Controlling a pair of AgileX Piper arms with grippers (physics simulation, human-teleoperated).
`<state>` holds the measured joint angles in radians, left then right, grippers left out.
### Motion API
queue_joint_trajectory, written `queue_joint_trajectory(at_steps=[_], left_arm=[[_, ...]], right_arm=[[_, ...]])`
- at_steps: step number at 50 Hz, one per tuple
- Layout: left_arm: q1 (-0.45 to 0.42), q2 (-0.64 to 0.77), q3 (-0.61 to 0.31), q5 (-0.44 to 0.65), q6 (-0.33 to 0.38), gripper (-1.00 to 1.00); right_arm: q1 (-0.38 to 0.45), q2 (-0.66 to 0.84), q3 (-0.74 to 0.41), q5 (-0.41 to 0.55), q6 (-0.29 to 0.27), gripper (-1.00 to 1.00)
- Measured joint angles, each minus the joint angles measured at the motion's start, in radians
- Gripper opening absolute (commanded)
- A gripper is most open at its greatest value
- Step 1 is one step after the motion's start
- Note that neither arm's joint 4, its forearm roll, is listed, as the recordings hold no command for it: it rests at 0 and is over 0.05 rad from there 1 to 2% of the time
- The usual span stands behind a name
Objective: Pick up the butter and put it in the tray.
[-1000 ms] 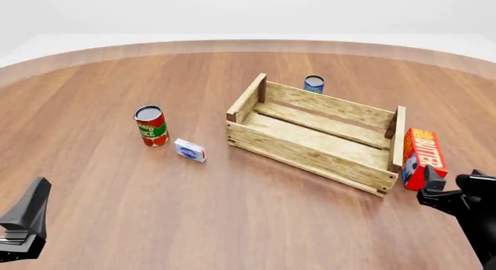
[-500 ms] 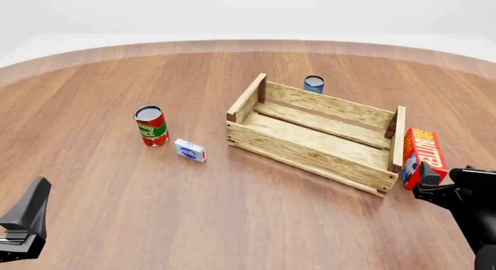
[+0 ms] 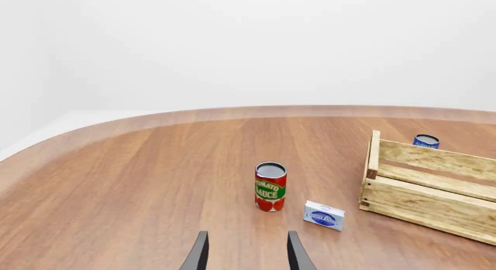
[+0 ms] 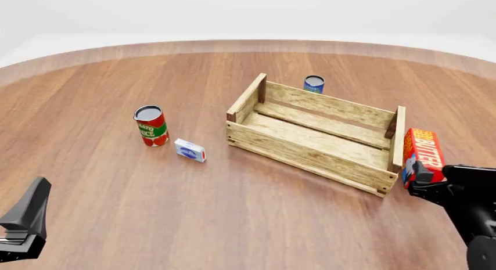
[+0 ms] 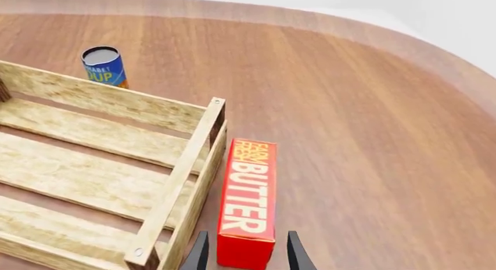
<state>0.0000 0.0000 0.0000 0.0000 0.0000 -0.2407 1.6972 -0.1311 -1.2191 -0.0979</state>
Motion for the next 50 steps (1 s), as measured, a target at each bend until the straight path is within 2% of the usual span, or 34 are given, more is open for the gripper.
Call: queue_joint_trajectory(at_steps=[50], left_arm=[[0.0,0.0,0.0,0.0,0.0,1.0]], right_arm=[[-0.004,0.108,-0.042,-0.001,-0.018,1.0]])
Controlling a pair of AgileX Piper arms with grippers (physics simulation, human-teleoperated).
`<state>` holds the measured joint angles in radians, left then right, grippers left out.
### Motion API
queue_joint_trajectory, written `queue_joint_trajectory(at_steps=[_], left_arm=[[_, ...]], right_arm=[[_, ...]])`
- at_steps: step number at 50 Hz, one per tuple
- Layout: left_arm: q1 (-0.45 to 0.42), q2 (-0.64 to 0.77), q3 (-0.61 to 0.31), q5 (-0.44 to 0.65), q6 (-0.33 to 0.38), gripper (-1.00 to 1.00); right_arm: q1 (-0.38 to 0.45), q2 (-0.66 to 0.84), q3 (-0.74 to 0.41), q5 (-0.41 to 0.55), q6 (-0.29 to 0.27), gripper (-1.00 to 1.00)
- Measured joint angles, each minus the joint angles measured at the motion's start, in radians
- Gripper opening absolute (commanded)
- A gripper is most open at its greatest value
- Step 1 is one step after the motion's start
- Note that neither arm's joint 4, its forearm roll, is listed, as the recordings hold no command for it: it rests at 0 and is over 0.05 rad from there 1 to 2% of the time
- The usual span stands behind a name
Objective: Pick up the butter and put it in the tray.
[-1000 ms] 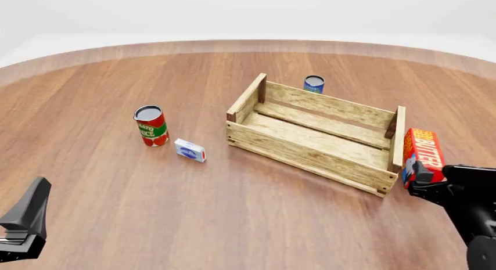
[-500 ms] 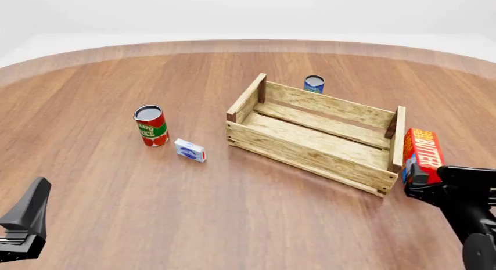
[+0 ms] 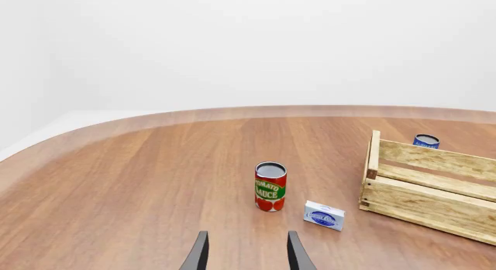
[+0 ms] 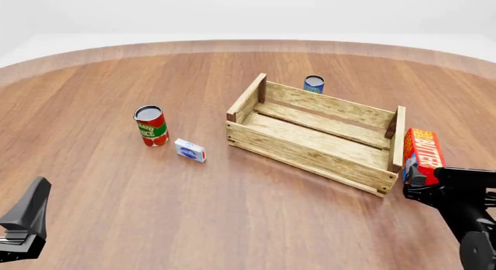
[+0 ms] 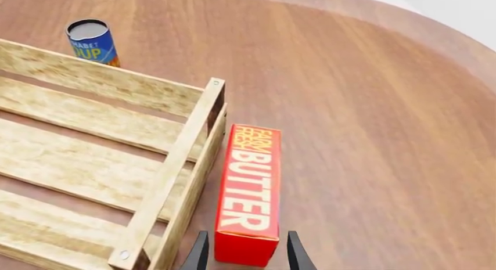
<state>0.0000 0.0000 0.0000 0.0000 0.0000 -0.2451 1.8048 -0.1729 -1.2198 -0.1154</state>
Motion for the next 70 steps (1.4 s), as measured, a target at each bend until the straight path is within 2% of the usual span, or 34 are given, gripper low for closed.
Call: queue_joint_trajectory(at_steps=[70], left_arm=[[0.0,0.0,0.0,0.0,0.0,1.0]], right_arm=[[-0.004,0.095,-0.058,0.0,0.006,1.0]])
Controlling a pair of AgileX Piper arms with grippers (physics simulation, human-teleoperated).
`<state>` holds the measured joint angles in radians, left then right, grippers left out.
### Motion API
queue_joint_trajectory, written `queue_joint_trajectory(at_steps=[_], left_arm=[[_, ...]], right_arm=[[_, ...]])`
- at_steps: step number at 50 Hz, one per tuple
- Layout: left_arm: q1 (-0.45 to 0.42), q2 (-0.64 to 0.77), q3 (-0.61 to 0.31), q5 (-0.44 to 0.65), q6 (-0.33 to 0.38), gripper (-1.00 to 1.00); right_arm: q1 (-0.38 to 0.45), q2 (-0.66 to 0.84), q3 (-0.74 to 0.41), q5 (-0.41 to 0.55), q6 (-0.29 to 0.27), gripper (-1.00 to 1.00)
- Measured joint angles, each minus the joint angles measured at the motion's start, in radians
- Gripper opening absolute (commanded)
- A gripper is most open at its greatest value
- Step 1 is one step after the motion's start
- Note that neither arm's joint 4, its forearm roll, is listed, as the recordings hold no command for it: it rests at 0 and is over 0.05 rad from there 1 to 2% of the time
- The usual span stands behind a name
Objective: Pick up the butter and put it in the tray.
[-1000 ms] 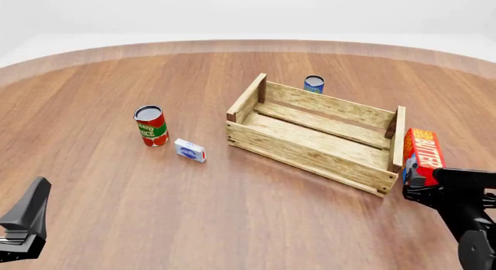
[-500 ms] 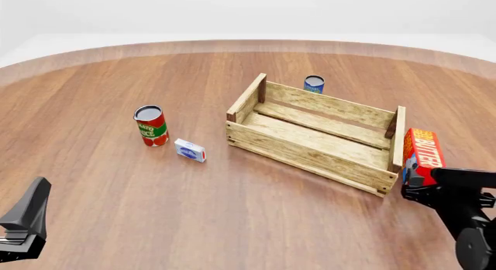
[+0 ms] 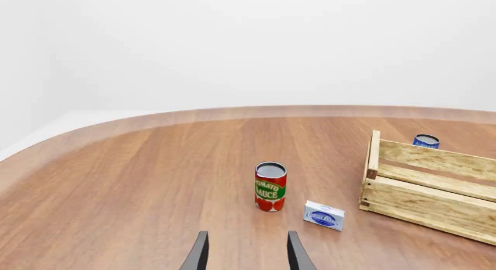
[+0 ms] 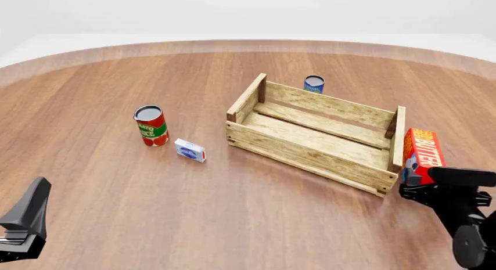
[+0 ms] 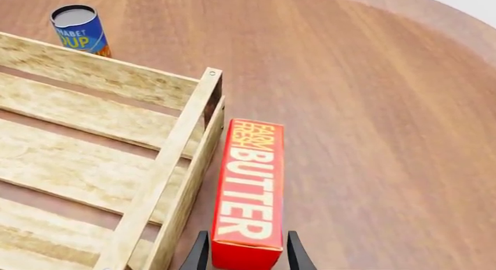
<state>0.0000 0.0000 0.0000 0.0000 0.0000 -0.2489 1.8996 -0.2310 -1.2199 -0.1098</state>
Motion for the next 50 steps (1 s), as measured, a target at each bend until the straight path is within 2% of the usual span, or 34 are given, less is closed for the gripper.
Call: queue_joint_trajectory(at_steps=[19,20,50], left_arm=[[0.0,0.0,0.0,0.0,0.0,1.0],[0.0,0.0,0.0,0.0,0.0,1.0],[0.0,0.0,0.0,0.0,0.0,1.0]], right_arm=[[0.005,0.011,-0.008,0.0,0.004,1.0],[0.005,0.011,-0.008,0.0,0.004,-1.0],[-0.009,-0.019,0.012,0.005,0.007,-1.0]])
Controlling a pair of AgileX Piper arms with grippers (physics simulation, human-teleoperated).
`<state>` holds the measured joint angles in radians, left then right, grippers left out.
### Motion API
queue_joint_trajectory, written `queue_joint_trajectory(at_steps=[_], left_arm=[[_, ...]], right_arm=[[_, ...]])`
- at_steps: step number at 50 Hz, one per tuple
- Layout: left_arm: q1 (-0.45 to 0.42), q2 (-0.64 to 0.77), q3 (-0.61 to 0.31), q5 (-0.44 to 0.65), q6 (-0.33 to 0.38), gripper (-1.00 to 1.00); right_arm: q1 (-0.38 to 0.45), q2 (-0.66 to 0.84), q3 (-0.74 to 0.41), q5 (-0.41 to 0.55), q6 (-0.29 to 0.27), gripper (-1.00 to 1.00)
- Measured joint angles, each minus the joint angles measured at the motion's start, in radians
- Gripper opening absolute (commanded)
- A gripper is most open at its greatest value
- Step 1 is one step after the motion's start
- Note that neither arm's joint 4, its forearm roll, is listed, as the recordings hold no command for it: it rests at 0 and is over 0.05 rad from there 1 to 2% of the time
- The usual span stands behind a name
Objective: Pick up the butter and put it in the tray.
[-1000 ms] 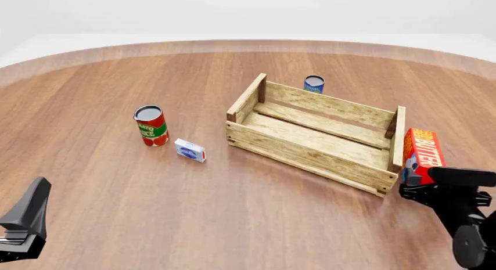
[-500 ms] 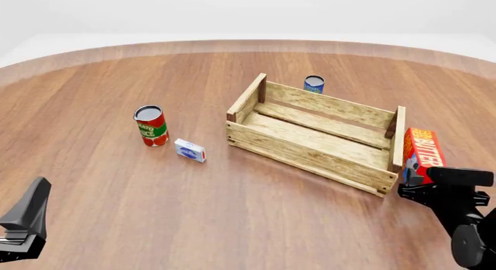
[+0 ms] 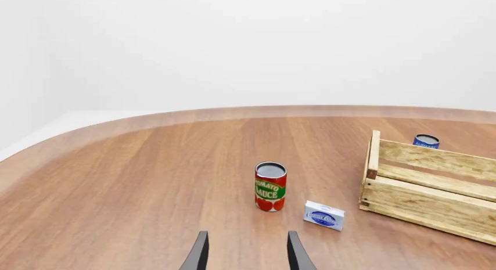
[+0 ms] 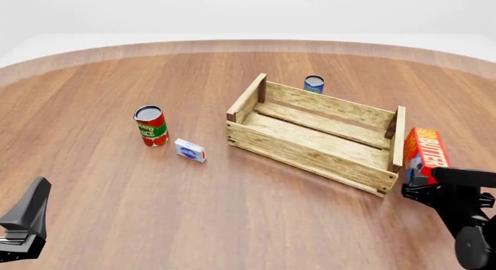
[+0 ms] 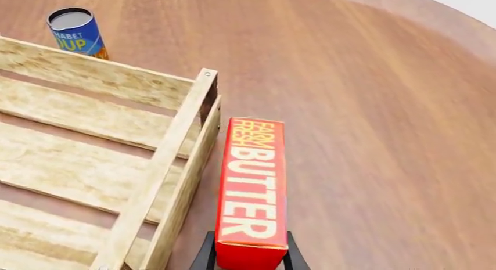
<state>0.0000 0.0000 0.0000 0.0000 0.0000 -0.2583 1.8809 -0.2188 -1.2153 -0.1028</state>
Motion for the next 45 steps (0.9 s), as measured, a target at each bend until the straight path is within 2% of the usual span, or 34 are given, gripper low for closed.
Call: queue_joint_trajectory(at_steps=[13,21,32,45], left_arm=[[0.0,0.0,0.0,0.0,0.0,1.0],[0.0,0.0,0.0,0.0,0.0,1.0],[0.0,0.0,0.0,0.0,0.0,1.0],[0.0,0.0,0.0,0.0,0.0,1.0]], right_arm=[[-0.015,-0.094,0.039,0.004,0.0,-1.0],[-0.017,-0.191,0.061,0.041,0.002,-1.0],[-0.006,-0.365,0.074,0.157,0.0,-1.0],[0.021,-0.584,0.061,0.356,-0.008,-1.0]])
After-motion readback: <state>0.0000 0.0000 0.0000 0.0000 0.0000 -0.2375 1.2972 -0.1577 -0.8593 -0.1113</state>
